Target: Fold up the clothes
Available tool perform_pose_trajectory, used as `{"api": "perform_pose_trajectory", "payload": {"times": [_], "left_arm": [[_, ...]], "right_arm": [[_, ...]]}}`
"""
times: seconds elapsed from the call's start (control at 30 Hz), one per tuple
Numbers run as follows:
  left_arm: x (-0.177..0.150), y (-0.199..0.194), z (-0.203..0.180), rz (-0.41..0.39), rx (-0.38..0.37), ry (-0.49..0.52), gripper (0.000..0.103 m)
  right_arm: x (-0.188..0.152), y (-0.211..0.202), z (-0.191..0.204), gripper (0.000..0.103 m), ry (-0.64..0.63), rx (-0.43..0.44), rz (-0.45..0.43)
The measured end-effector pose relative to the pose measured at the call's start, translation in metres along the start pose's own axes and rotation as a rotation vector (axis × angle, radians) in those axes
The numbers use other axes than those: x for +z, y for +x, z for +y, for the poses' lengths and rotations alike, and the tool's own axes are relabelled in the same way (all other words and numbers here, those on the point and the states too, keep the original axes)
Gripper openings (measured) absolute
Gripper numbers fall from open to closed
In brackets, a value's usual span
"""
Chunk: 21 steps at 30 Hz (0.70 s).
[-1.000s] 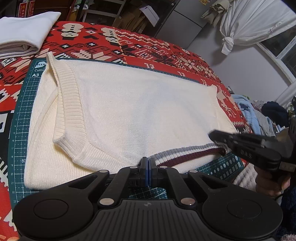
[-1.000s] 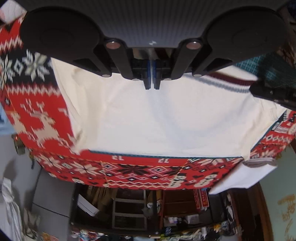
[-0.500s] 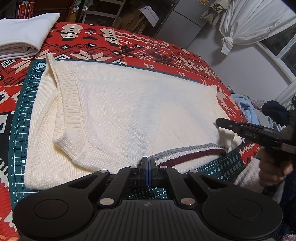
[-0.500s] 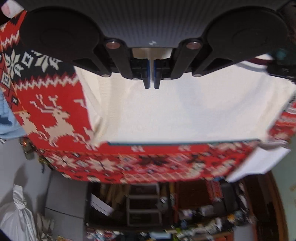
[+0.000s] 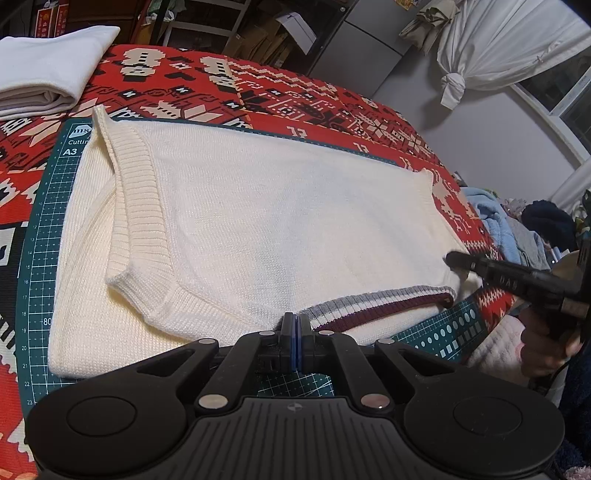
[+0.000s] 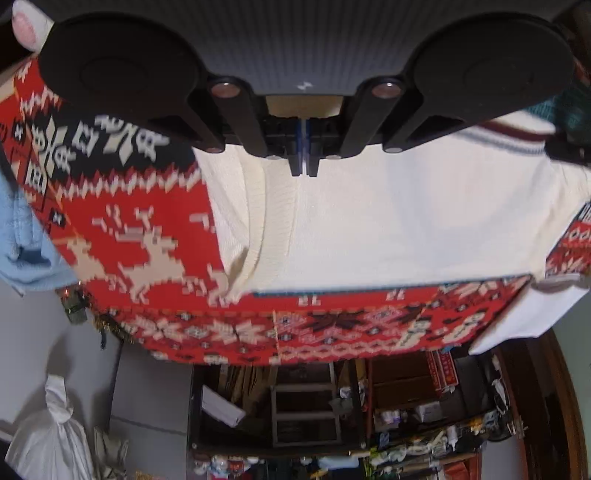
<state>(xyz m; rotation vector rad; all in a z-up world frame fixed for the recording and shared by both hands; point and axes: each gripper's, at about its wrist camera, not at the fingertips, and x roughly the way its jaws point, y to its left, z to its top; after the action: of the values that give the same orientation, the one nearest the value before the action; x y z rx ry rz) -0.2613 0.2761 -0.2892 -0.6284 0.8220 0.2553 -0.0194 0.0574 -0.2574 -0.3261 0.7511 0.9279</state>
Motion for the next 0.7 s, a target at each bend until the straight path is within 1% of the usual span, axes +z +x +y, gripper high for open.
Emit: {"api": "perform_pose_trajectory", "payload": {"times": [0.1,0.2,0.3,0.43,0.5,0.6,0.63,0.7], "left_arm": [[0.000,0.000,0.000,0.001,0.001,-0.001,0.003],[0.000,0.000,0.000,0.001,-0.001,-0.003,0.003],[0.000,0.000,0.000,0.001,-0.003,-0.004,0.003],[0.000,0.000,0.001,0.000,-0.006,-0.004,0.003],[0.000,0.000,0.001,0.000,-0.010,-0.007,0.003],[0.000,0.000,0.002,0.000,-0.016,-0.010,0.003],[0.000,0.000,0.003,-0.001,-0.017,-0.011,0.003],[0.000,0.000,0.003,-0.001,-0.018,-0.012,0.003]], "right_arm": [[0.013,0.010,0.002,0.001,0.012,-0.004,-0.008],[0.019,0.024,0.008,0.001,0.006,-0.015,-0.002],[0.012,0.032,0.012,0.000,-0.036,-0.039,-0.001],[-0.001,0.018,0.006,0.000,-0.070,-0.033,-0.004],[-0.007,0.011,0.003,0.000,-0.082,-0.052,-0.001],[-0.011,-0.002,0.001,0.000,-0.060,-0.056,0.001],[-0.011,-0.006,0.003,0.001,-0.053,-0.052,-0.002],[-0.011,-0.014,0.009,0.002,-0.043,-0.016,-0.014]]}}
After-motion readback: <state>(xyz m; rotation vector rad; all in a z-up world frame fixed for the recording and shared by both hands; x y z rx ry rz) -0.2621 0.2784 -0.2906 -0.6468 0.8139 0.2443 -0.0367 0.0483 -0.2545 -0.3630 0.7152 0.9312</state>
